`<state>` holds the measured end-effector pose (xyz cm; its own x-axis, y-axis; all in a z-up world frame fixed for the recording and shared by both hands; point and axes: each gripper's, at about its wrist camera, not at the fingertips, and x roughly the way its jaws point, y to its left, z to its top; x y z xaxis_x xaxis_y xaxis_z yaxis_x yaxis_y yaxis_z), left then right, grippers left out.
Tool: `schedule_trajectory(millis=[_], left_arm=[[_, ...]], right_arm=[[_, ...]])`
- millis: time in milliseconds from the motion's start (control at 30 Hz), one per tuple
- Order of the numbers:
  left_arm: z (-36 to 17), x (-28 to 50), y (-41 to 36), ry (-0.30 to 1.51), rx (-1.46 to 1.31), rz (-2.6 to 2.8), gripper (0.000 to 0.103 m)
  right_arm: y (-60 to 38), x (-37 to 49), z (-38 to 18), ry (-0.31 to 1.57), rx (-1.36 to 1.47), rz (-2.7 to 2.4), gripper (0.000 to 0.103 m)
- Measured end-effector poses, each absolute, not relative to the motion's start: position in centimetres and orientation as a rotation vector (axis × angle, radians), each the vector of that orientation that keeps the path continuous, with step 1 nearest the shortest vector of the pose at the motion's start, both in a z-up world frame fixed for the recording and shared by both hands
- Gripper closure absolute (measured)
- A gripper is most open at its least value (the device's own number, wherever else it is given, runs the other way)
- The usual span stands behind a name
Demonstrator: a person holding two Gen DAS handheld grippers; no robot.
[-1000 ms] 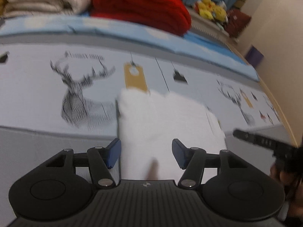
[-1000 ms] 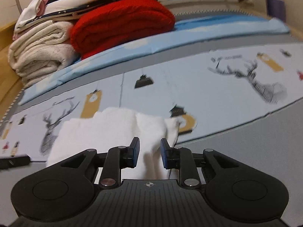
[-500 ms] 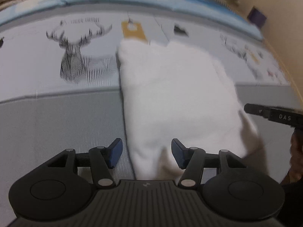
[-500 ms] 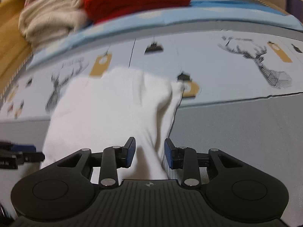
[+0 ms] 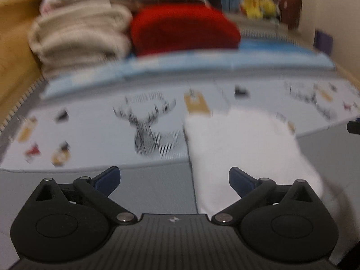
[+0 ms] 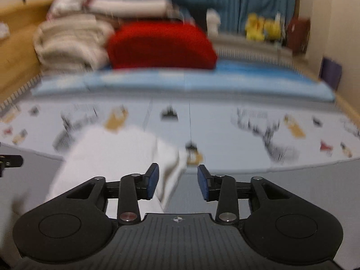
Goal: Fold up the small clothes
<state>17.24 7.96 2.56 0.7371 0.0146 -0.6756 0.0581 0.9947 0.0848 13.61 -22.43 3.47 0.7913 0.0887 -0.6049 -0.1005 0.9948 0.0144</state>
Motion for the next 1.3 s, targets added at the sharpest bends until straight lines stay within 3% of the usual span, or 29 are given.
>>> schedule_trajectory(millis=[267,433,500,667,1300], left_arm=[[7.2,5.9,5.6,0.621,0.039,-0.04,0.0],[3.1,1.3,4.5,0.702,-0.004,-0.017,0.0],[1.8,1.5,3.7,0.79,0.024,-0.033,0.0],[1.9,2.0,2.7,0.712,0.048,-0.023,0.0],[1.1,3.7,4.6,0.757,-0.075,0.018,0.0]], right_arm=[[-23.3,4.4,6.1,0.571,0.078,0.113,0.046],[-22.9,0.2,3.9,0.623,0.12,0.067,0.045],[-22.5,-0.5,3.6,0.626,0.131,0.072,0.045],[-20.8,-0.4,2.7,0.641,0.034,0.09,0.045],[-19.0,1.2,1.8,0.702,0.006,0.123,0.044]])
